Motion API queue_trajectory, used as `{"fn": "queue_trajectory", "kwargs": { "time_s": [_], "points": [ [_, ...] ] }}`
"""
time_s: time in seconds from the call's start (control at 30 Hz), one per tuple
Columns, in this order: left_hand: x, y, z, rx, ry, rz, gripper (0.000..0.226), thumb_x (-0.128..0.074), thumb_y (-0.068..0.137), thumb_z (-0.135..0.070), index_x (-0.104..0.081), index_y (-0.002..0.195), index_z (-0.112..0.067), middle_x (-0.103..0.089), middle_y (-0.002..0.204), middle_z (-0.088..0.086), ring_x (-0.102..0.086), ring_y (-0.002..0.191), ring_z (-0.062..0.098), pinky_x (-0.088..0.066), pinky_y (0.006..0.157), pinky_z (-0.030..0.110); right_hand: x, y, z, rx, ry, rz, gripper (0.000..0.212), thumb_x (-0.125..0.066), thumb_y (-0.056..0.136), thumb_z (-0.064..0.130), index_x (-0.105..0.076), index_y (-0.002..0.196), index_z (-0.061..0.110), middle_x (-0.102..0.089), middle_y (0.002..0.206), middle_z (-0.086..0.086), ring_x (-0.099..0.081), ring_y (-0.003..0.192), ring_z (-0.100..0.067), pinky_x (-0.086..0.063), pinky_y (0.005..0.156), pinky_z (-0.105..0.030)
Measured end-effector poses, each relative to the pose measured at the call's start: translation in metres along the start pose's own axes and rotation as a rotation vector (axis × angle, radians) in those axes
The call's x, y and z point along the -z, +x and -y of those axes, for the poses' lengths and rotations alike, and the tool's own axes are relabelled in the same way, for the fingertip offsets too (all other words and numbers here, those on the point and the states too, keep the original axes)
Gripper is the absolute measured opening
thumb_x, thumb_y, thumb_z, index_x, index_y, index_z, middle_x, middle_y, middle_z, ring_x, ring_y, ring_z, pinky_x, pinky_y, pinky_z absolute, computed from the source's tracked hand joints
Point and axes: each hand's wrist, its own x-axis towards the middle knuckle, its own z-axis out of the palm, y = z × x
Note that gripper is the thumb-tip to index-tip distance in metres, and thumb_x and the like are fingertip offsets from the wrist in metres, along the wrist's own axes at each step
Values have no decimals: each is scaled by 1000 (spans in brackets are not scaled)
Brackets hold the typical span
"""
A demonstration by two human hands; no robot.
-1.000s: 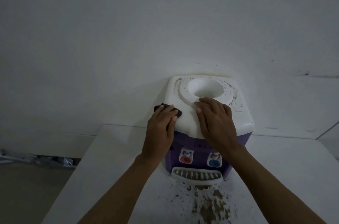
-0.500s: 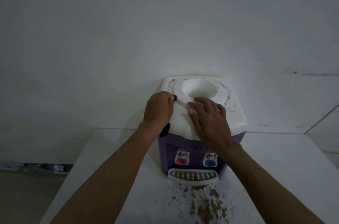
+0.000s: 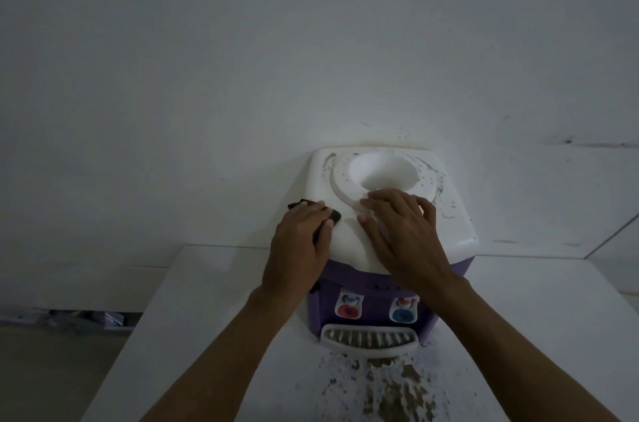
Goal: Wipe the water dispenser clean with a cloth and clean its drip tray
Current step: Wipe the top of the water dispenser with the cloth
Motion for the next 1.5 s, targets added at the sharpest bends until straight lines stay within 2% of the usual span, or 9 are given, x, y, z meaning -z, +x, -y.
{"fn": "queue_trajectory", "kwargs": {
  "time_s": [0.1,0.23,0.43,0.6,0.73,0.97,1.1,1.33,1.5],
  "points": [
    [-2,6,8,-74,-6,25,32,-50,97,-28,-70,115,-11,-67,122,6,-56,122,23,-41,106,34,0,6,5,-2,-22,-19,42,-34,98,43,-63,116,18,-59,124,0,-48,121,-17,-23,103,-35],
    [3,40,3,95,-51,75,25,-55,98,-24,-70,116,-15,-67,123,3,-59,115,18,-36,94,17,-5,9,11,3,-1,8,42,-33,99,42,-61,117,18,-56,127,-2,-46,123,-17,-23,104,-36],
    [5,59,7,400,-172,31,25,-53,98,-30,-75,101,-17,-72,95,3,-66,88,20,-50,74,27,-4,4,10,-34,6,-38,40,-31,101,40,-61,115,17,-57,124,-2,-46,121,-16,-25,103,-33],
    [1,39,-9,42,-132,-12,21,-57,97,-22,-73,109,-16,-72,108,3,-65,100,17,-47,87,21,-6,3,10,-58,46,-87,40,-32,100,39,-60,116,16,-57,123,-5,-47,119,-19,-28,102,-34],
    [-13,46,-21,-141,-73,45,21,-60,95,-14,-72,112,-9,-70,116,9,-62,114,23,-43,101,31,-6,3,10,-104,78,-134,37,-34,101,33,-56,123,14,-54,127,-6,-46,120,-20,-28,103,-32],
    [-16,80,-25,41,-65,81,23,-54,98,-22,-74,101,-11,-55,106,8,-55,101,20,-35,76,22,-7,4,10,-135,90,-137,41,-32,100,38,-53,125,14,-53,128,-7,-46,118,-20,-28,103,-31],
    [-15,98,-17,225,-26,77,21,-56,95,-28,-67,97,-9,-61,106,7,-57,96,23,-38,76,27,-7,2,11,-166,102,-120,45,-29,100,41,-54,126,14,-53,129,-7,-48,118,-22,-30,103,-34],
    [-4,67,-10,-197,-109,129,15,-63,93,-18,-71,105,-13,-69,105,3,-62,94,13,-47,84,23,-5,5,9,-127,81,-64,46,-25,100,41,-57,121,16,-55,126,-8,-47,119,-22,-26,102,-31],
    [-13,92,-10,-71,-84,133,19,-57,96,-22,-71,106,-15,-70,109,3,-63,100,17,-49,88,28,-8,12,10,-143,48,31,47,-23,101,42,-45,133,16,-43,139,-7,-39,129,-21,-31,105,-38]
  ]
}}
